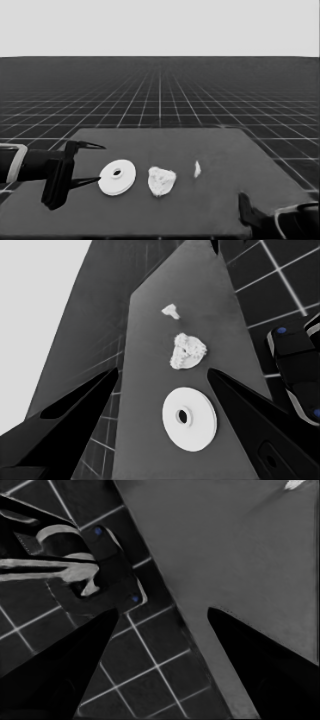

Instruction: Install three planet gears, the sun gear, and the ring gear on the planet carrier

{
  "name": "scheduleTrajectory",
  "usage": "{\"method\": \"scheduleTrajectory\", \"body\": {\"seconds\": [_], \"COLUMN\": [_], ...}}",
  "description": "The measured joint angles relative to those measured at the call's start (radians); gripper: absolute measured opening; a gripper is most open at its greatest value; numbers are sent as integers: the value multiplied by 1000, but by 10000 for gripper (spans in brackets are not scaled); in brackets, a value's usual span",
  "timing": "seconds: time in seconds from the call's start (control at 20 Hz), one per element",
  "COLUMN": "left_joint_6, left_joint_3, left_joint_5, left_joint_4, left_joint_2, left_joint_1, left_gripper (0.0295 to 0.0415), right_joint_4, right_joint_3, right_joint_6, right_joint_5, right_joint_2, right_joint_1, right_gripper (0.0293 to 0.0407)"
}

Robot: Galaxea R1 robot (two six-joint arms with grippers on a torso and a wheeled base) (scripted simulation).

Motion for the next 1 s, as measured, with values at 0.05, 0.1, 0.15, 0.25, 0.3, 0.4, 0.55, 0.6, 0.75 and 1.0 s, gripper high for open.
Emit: {"method": "scheduleTrajectory", "body": {"seconds": [0.05, 0.1, 0.15, 0.25, 0.3, 0.4, 0.55, 0.6, 0.75, 1.0], "left_joint_6": [0, 0, -486, -1255, -1362, -1407, -1404, -1402, -1367, -1352], "left_joint_3": [0, 0, -93, -476, -659, -876, -994, -1009, -1101, -1140], "left_joint_5": [0, 0, 410, 902, 879, 847, 839, 838, 752, 727], "left_joint_4": [0, 0, 479, 178, 18, -136, -203, -210, -84, -60], "left_joint_2": [0, 0, 201, 567, 633, 698, 734, 739, 774, 790], "left_joint_1": [0, 0, 186, 240, 247, 261, 268, 269, 430, 464], "left_gripper": [385, 385, 391, 403, 395, 387, 385, 385, 385, 385], "right_joint_4": [-3, -5, -6, -7, -8, -8, -8, -8, -8, -8], "right_joint_3": [8, 13, 16, 19, 20, 20, 20, 20, 20, 20], "right_joint_6": [-6, -10, -13, -15, -15, -16, -16, -16, -16, -16], "right_joint_5": [2, 4, 4, 5, 5, 5, 5, 5, 5, 5], "right_joint_2": [-9, -14, -18, -20, -21, -21, -22, -22, -22, -22], "right_joint_1": [-2, -3, -3, -4, -4, -4, -4, -4, -4, -4], "right_gripper": [385, 385, 385, 385, 385, 385, 385, 385, 385, 385]}}
